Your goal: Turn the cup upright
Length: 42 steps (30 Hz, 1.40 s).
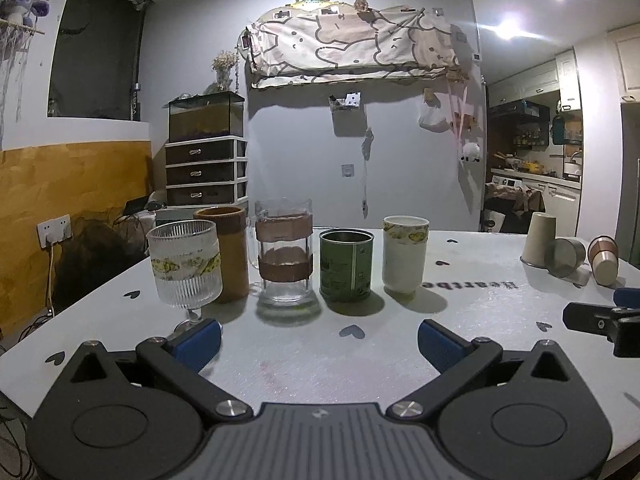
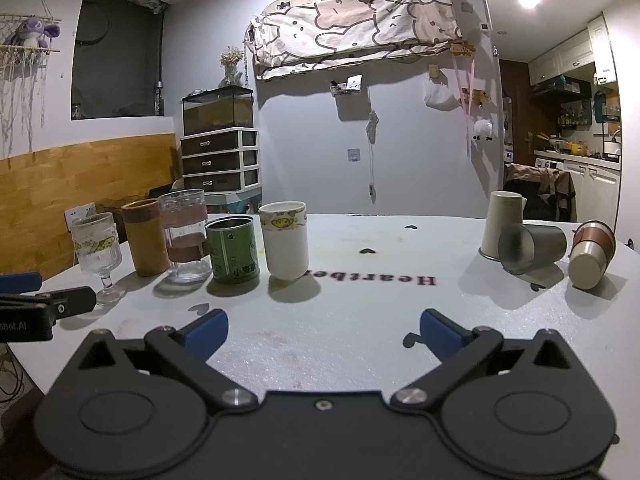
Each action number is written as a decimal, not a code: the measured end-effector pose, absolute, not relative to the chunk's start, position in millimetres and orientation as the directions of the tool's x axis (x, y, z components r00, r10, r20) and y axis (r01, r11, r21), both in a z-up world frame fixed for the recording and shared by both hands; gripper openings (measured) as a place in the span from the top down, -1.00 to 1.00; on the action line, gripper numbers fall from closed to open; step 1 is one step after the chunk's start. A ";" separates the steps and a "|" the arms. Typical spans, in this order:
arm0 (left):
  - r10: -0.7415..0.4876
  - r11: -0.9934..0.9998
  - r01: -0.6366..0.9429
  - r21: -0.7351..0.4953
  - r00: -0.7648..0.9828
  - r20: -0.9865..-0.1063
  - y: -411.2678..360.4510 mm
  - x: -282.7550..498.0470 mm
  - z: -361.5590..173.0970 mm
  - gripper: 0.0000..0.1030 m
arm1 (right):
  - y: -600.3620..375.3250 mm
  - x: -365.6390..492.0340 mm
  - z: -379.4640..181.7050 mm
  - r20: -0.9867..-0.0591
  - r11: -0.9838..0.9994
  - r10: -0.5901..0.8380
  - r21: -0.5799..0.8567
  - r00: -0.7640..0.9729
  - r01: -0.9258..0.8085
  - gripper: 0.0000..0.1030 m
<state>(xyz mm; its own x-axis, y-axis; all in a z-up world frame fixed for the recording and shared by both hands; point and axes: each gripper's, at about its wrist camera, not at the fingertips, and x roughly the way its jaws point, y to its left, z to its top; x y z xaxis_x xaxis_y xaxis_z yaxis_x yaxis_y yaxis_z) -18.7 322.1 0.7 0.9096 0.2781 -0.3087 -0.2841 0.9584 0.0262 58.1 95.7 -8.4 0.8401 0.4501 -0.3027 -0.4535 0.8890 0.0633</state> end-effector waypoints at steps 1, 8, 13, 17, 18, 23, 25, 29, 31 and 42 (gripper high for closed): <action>0.277 0.959 -0.284 0.025 0.909 -0.310 322.0 -18.4 1.0 -1.00 | 95.9 58.2 -8.5 -0.303 0.889 0.450 0.062 0.840 -0.453 -1.00; 0.268 0.961 -0.276 0.021 0.909 -0.320 321.8 -16.2 1.2 -1.00 | 95.8 58.4 -8.3 -0.303 0.888 0.451 0.062 0.839 -0.455 -1.00; 0.268 0.961 -0.276 0.021 0.907 -0.325 322.0 -15.0 0.9 -1.00 | 95.5 58.4 -8.7 -0.304 0.888 0.452 0.062 0.839 -0.456 -1.00; 0.268 0.961 -0.276 0.021 0.907 -0.325 322.2 -14.9 0.9 -1.00 | 96.2 57.8 -8.4 -0.303 0.887 0.453 0.059 0.839 -0.457 -1.00; 0.267 0.961 -0.276 0.021 0.907 -0.325 322.2 -15.0 0.9 -1.00 | 96.3 57.8 -8.4 -0.303 0.887 0.452 0.059 0.839 -0.457 -1.00; 0.267 0.961 -0.276 0.020 0.905 -0.331 322.0 -14.4 -0.3 -1.00 | 96.3 57.8 -8.3 -0.304 0.888 0.452 0.059 0.839 -0.457 -1.00; 0.266 0.961 -0.275 0.019 0.905 -0.333 321.7 -14.3 -1.3 -1.00 | 96.4 57.7 -8.2 -0.302 0.887 0.452 0.058 0.839 -0.457 -1.00; 0.265 0.961 -0.274 0.020 0.904 -0.334 322.2 -13.1 -1.0 -1.00 | 96.4 57.9 -8.3 -0.303 0.888 0.452 0.058 0.839 -0.457 -1.00; 0.266 0.961 -0.275 0.020 0.904 -0.335 321.9 -13.3 -1.3 -1.00 | 96.5 57.8 -8.1 -0.303 0.887 0.452 0.059 0.839 -0.457 -1.00; 0.272 0.959 -0.283 0.019 0.900 -0.340 323.4 -13.7 -3.5 -1.00 | 97.6 57.3 -6.9 -0.301 0.885 0.456 0.056 0.837 -0.462 -1.00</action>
<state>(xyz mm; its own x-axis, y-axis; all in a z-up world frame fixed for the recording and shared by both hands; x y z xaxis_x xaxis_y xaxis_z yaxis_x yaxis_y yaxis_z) -13.7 323.4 -3.5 0.9001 0.2721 -0.3403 -0.2827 0.9590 0.0191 57.3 97.6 -6.9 0.8372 0.4565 -0.3011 -0.4622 0.8850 0.0564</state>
